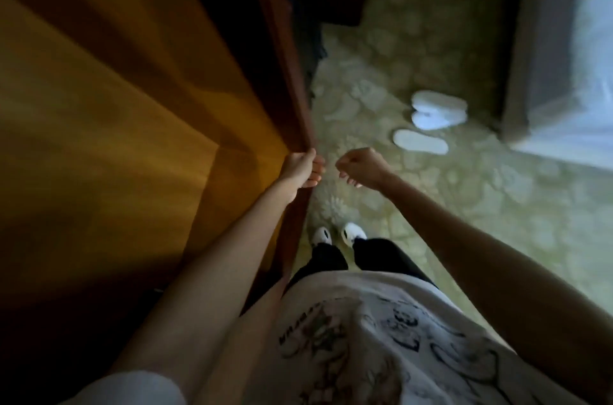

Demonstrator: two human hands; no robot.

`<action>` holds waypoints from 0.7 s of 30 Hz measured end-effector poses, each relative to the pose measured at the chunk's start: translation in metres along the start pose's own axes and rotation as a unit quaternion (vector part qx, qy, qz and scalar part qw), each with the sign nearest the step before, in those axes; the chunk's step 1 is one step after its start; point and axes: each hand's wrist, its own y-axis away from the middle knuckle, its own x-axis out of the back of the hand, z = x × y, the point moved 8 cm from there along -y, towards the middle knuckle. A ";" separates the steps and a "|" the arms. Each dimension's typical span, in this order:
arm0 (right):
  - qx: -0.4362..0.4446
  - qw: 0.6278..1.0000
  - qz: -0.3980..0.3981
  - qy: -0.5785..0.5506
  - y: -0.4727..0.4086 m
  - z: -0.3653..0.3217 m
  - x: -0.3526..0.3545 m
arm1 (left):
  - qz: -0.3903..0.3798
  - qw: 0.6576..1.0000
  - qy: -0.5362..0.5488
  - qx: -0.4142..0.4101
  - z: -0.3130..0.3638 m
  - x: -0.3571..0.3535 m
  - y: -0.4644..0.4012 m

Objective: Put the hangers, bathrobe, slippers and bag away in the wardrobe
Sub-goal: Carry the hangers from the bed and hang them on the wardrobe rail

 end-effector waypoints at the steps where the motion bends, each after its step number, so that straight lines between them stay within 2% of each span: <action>1: -0.030 0.999 0.025 -0.026 0.006 0.024 0.009 | -0.026 0.999 -0.024 0.008 -0.005 -0.022 -0.005; 5: -0.155 0.972 0.109 -0.136 0.041 0.130 0.024 | -0.132 0.981 -0.138 0.020 -0.020 -0.112 -0.010; 9: -0.250 0.915 0.197 -0.248 0.095 0.232 0.014 | -0.222 0.931 -0.291 0.005 -0.039 -0.201 -0.004; 14: -0.339 0.811 0.274 -0.389 0.179 0.330 -0.019 | -0.303 0.846 -0.439 -0.009 -0.060 -0.311 0.033; 18: -0.385 0.707 0.330 -0.493 0.245 0.392 -0.041 | -0.347 0.753 -0.558 -0.040 -0.082 -0.398 0.078; 21: -0.405 0.648 0.360 -0.534 0.288 0.434 -0.047 | -0.386 0.684 -0.614 -0.080 -0.090 -0.465 0.112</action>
